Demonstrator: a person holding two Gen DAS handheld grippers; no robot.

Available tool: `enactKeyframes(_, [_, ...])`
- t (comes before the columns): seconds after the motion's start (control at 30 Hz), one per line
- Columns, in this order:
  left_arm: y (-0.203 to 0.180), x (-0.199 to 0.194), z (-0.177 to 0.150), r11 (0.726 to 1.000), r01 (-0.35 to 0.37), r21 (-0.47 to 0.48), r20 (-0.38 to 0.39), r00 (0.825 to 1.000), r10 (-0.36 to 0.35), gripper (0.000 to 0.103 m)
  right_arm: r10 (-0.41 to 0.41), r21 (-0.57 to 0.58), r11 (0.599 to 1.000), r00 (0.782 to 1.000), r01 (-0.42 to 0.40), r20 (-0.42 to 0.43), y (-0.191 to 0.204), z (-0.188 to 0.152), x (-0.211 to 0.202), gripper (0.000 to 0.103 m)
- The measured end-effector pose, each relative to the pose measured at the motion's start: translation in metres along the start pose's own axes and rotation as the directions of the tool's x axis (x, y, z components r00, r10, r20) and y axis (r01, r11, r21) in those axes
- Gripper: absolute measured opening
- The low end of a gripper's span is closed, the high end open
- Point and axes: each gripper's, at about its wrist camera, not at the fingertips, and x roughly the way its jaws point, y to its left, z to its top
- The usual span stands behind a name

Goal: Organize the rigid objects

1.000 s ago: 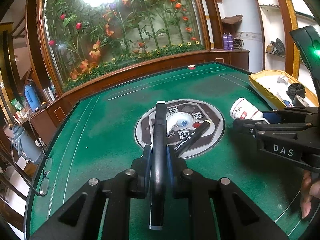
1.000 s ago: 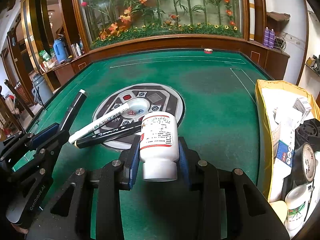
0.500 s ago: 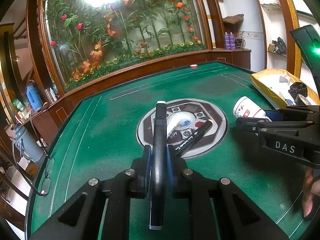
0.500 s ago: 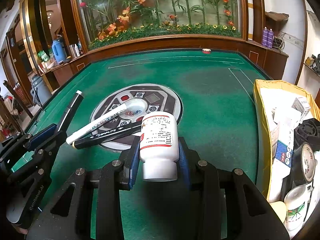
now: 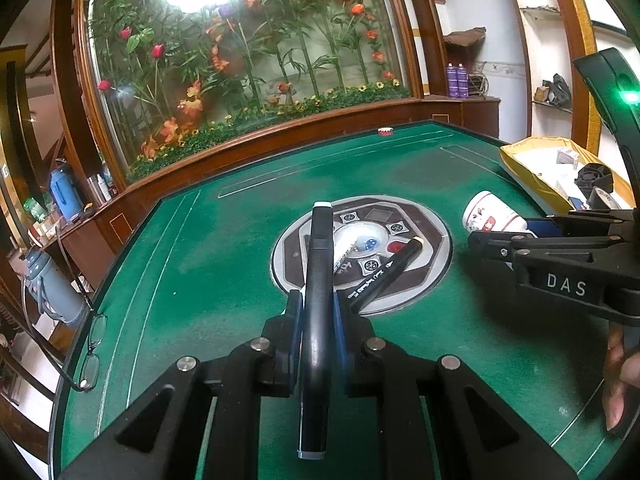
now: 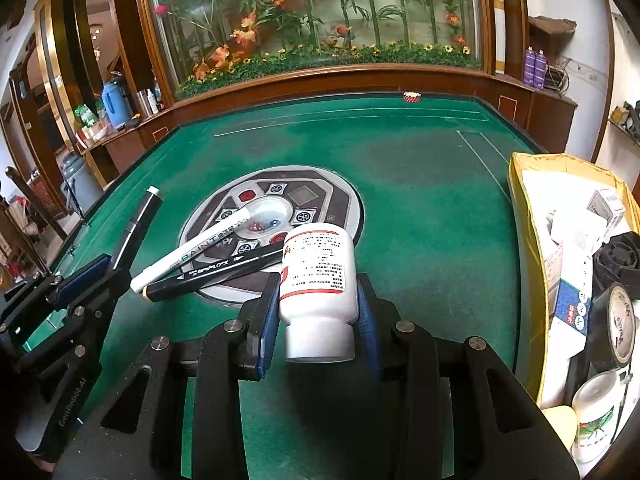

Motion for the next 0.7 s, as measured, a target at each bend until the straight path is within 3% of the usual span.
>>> enactKeyframes(0.37, [0.019, 0.006, 0.003, 0.99, 0.091, -0.11, -0.037, 0.995, -0.095, 0.014, 0.018, 0.037, 0.999, 1.0, -0.018, 0.014, -0.005, 0.001, -0.005, 0.035])
enactKeyframes(0.7, [0.018, 0.01, 0.002, 0.99, 0.085, -0.114, -0.045, 0.995, -0.091, 0.014, 0.029, 0.048, 0.998, 0.999, -0.031, 0.031, -0.007, 0.001, -0.01, 0.035])
